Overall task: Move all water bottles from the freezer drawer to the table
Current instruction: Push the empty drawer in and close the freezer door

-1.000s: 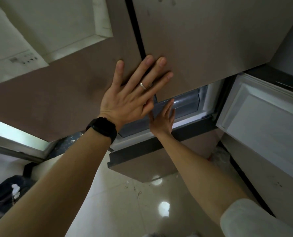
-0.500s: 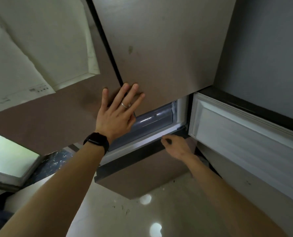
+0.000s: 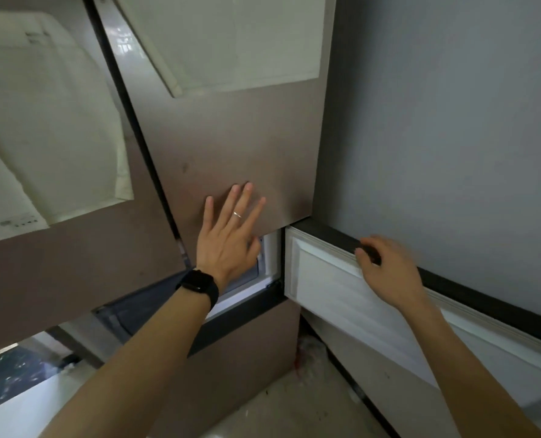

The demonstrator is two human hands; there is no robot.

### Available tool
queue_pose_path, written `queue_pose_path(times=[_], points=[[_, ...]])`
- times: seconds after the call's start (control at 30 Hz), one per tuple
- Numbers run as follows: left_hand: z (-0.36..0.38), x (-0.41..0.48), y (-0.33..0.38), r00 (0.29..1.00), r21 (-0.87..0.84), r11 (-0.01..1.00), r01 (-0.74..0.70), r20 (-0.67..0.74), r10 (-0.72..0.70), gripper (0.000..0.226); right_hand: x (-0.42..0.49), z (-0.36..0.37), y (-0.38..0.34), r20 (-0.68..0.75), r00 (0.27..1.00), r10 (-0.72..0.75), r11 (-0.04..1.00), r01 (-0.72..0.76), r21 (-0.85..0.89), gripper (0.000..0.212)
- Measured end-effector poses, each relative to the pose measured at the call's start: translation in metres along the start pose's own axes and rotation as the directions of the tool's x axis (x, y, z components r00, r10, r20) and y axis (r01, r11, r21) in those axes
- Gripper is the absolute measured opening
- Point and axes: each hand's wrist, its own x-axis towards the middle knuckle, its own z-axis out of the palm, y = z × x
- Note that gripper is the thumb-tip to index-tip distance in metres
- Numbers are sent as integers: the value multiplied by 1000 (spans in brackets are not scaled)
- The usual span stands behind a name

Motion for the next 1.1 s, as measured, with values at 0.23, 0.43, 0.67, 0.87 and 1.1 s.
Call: queue_pose_path(times=[0.23,0.43,0.67,0.87,1.1], points=[[7,1,-10,995,8,1000,3,100,-4,82,-16,0,50,11,952,306,823,-259,-505,80],[1,-2,-7,994,-15,1000,5,105,-3,76,-29,5,34,26,937,348,809,-287,-513,74],[-16,-50,-28,994,-151,988,34,111,-18,69,-66,8,-6,117,908,402,839,-313,-445,85],[-31,-114,-82,992,-159,987,28,124,-8,67,-163,-6,-44,103,884,456,820,-372,-435,85],[-41,-174,-128,986,-117,993,24,169,-4,64,-271,18,-116,110,898,425,888,-391,-242,83]])
